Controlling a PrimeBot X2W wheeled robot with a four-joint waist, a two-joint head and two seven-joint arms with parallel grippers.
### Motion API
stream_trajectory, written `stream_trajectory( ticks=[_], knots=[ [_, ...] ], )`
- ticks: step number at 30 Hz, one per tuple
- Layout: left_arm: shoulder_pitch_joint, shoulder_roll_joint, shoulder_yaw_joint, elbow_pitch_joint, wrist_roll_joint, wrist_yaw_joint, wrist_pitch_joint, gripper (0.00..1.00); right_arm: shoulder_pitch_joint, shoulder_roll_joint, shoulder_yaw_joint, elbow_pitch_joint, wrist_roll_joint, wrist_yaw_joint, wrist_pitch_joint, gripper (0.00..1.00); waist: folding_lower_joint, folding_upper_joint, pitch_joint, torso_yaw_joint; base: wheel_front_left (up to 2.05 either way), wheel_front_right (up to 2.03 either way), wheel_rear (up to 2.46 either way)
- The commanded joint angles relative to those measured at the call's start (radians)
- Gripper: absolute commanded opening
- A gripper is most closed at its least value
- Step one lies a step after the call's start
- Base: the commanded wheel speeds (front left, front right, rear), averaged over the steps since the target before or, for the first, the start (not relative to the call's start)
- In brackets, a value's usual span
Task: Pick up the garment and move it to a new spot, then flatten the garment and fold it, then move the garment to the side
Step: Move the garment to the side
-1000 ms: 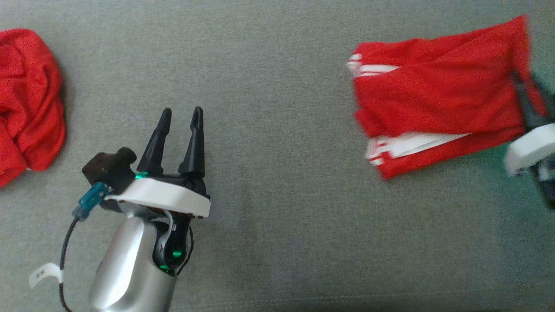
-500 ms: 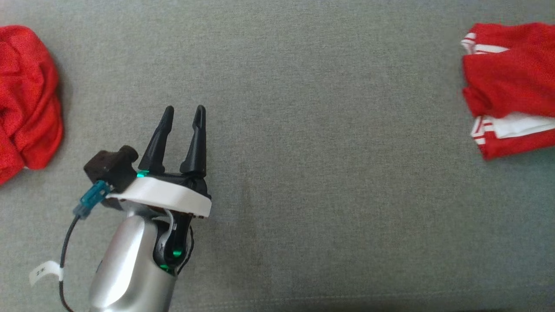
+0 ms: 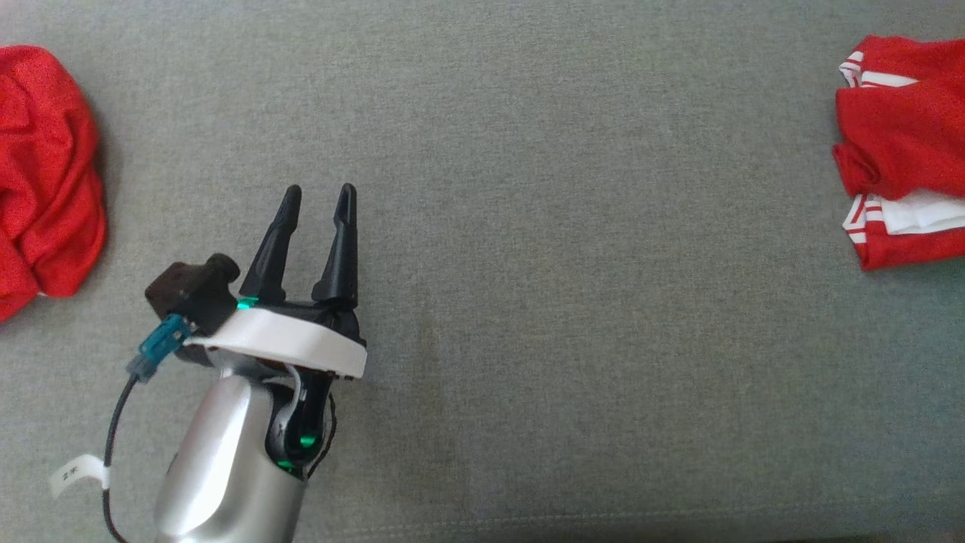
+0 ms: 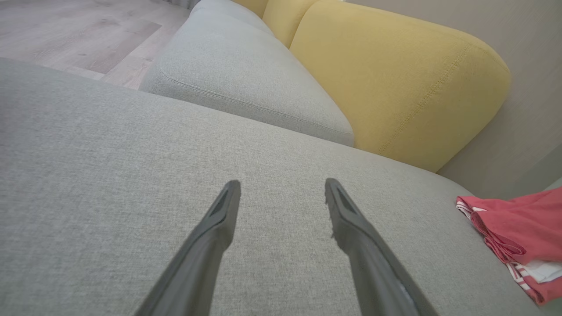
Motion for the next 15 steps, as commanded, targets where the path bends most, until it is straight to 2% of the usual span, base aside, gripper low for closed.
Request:
stream_trajectory(
  ticks=[1, 2, 3, 4, 5, 6, 15],
  knots=[
    [-0.026, 0.010, 0.029, -0.025, 0.010, -0.001, -0.012, 1.00, 0.003, -0.027, 0.005, -0.036, 0.020, 0.007, -0.004, 0.00, 0.0000, 0.0000, -0.001, -0.003, 0.00, 0.00, 0.00],
    [-0.027, 0.010, 0.029, -0.024, 0.010, -0.001, -0.012, 1.00, 0.003, -0.024, 0.005, -0.036, 0.028, 0.007, -0.005, 0.00, 0.0000, 0.0000, -0.001, -0.004, 0.00, 0.00, 0.00],
    [-0.027, 0.010, 0.031, -0.024, 0.011, -0.001, -0.012, 1.00, 0.004, -0.019, 0.007, -0.037, 0.036, 0.007, -0.005, 0.30, 0.0000, 0.0000, -0.002, -0.006, 0.00, 0.00, 0.00],
    [-0.027, 0.010, 0.031, -0.024, 0.011, -0.001, -0.012, 1.00, 0.004, -0.019, 0.007, -0.037, 0.036, 0.007, -0.005, 0.30, 0.0000, 0.0000, -0.002, -0.006, 0.00, 0.00, 0.00],
    [-0.027, 0.010, 0.032, -0.023, 0.011, -0.001, -0.012, 1.00, 0.004, -0.013, 0.011, -0.040, 0.048, 0.007, -0.005, 0.71, 0.0000, 0.0000, -0.002, -0.007, 0.00, 0.00, 0.00],
    [-0.027, 0.010, 0.033, -0.023, 0.012, -0.001, -0.012, 1.00, 0.002, -0.006, 0.008, -0.042, 0.064, 0.007, -0.003, 1.00, 0.0000, 0.0000, -0.002, -0.009, 0.00, 0.00, 0.00],
    [-0.026, 0.010, 0.030, -0.012, 0.008, -0.005, -0.012, 1.00, -0.022, 0.015, 0.053, -0.116, 0.109, 0.007, -0.029, 1.00, 0.0000, 0.0000, -0.022, -0.007, 0.00, 0.00, 0.00]
  ],
)
